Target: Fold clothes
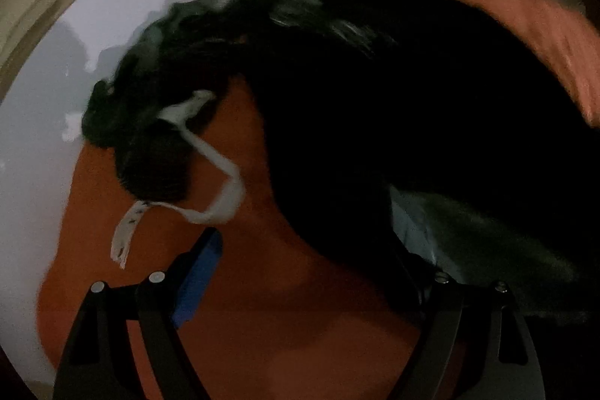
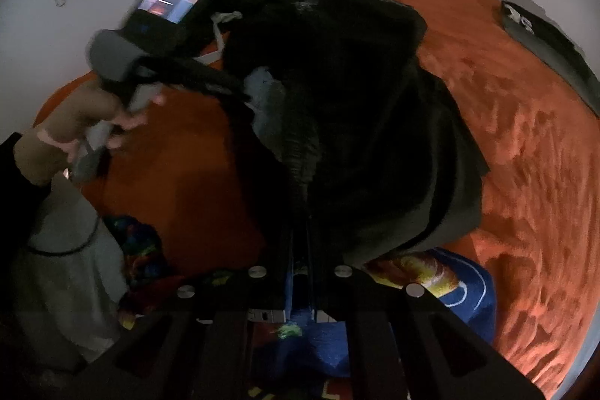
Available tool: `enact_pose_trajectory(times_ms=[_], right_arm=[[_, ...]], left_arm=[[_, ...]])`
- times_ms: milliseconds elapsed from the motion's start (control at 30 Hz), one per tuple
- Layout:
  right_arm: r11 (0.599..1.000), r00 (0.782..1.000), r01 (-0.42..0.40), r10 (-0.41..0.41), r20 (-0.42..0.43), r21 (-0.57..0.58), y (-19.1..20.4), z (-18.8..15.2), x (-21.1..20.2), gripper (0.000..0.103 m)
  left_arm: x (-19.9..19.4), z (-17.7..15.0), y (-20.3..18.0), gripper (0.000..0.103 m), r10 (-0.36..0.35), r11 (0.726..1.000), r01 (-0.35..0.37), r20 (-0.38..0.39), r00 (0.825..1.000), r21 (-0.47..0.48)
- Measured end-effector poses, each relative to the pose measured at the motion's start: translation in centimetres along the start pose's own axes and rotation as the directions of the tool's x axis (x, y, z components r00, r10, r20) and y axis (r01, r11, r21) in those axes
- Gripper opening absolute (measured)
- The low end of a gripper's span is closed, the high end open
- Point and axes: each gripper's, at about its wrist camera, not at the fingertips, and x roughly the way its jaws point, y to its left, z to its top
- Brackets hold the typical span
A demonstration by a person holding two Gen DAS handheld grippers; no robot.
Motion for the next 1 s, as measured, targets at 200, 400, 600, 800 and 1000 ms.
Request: enact_pose_trajectory(times_ms=[200, 400, 600, 800, 1000], right_arm=[[0.999, 1.000, -0.006, 0.006, -0.007, -0.036, 1.1, 0.2, 0.0, 0.005], [0.997, 1.000, 0.029, -0.029, -0.004, -0.068, 1.9, 0.2, 0.1, 0.005], [0.999, 1.000, 0.028, -0.028, 0.014, -0.022, 1.5, 0.8, -0.1, 0.005], [0.998, 0.999, 0.053, -0.053, 0.000, -0.039, 1.6, 0.8, 0.7, 0.005], [0.998, 0.999, 0.050, -0.051, -0.001, -0.025, 1.6, 1.0, 0.6, 0.005]], left_arm=[[1.0, 0.6, 1.5, 0.087, 0.020, 0.998, -0.017, 0.039, 0.999, -0.067], [1.9, 0.7, 3.2, 0.087, -0.014, 0.983, 0.024, 0.057, 0.998, -0.183], [0.9, 0.2, 6.6, 0.087, -0.042, 0.923, 0.083, 0.115, 0.992, -0.375], [2.5, -0.3, 8.7, 0.087, -0.005, 0.886, 0.037, 0.070, 0.998, -0.462], [4.9, -1.4, 12.6, 0.087, -0.110, 0.780, 0.099, 0.021, 0.994, -0.618]])
